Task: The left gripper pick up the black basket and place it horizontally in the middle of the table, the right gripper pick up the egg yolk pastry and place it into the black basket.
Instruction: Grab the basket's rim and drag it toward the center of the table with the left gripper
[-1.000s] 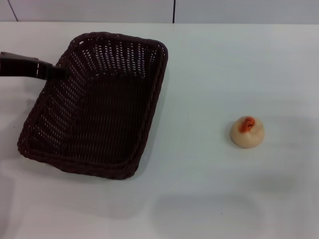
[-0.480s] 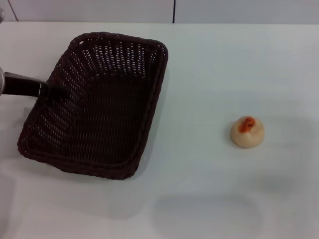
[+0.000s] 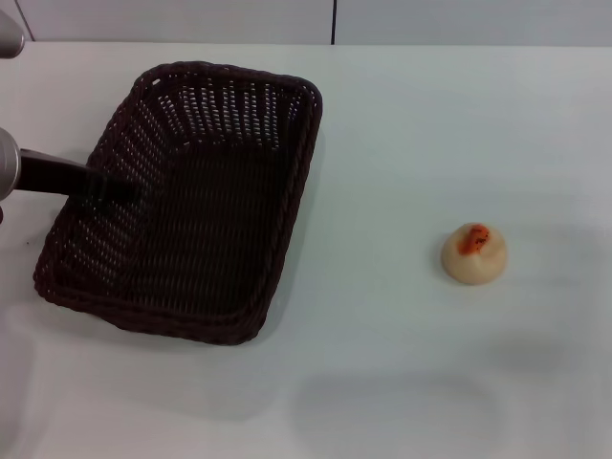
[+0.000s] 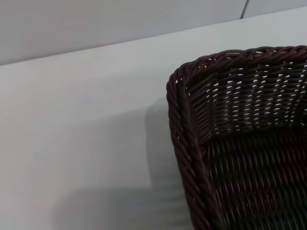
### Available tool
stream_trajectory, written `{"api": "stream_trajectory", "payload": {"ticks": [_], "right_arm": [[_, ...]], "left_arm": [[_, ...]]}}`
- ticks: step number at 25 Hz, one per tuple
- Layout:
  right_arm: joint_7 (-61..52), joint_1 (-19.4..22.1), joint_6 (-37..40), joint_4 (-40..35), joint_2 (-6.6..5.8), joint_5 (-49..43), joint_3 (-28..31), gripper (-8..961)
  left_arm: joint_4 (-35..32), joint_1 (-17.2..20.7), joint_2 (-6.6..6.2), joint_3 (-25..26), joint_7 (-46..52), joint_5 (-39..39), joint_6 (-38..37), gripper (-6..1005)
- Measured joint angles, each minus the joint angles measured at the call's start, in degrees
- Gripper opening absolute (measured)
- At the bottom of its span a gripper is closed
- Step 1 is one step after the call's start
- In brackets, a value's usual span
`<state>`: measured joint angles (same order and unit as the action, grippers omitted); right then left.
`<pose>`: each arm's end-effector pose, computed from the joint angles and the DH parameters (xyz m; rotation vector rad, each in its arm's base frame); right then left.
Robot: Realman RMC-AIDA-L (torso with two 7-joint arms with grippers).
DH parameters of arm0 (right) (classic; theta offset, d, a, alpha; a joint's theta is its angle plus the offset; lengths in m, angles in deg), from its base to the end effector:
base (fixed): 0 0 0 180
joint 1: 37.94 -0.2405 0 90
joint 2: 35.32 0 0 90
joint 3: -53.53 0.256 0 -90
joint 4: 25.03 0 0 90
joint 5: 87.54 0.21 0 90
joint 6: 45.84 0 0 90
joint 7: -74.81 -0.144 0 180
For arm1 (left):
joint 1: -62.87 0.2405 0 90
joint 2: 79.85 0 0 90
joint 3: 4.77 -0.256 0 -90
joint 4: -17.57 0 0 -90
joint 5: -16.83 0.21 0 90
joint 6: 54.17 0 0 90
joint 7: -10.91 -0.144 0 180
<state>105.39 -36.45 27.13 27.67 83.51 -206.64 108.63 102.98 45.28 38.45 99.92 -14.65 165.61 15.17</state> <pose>0.2994 0.2589 0.0346 -1.0569 0.4278 0.6002 -0.2483 0.3518 0.0513 -2.1331 -1.1185 0.1309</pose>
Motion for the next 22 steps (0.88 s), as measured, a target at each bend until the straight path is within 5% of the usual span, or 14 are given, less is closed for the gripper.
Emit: {"api": "stream_trajectory", "payload": {"ticks": [4,14,22], "right_arm": [[0.00,0.08,0.00,-0.06,0.00,0.00,0.00,686],[0.00,0.09,0.00,-0.24,0.00,0.12,0.27,686],[-0.59,-0.17,-0.03,-0.72,0.00,0.35,0.36,686]], "left_arm": [[-0.03,-0.23,-0.01,-0.60,0.03,0.12,0.10,778],[0.83,-0.62,0.05,-3.66,2.07,4.44,-0.09,338],[1.01,-1.30,-0.14,-3.22,1.60,4.14,-0.31,278]]}}
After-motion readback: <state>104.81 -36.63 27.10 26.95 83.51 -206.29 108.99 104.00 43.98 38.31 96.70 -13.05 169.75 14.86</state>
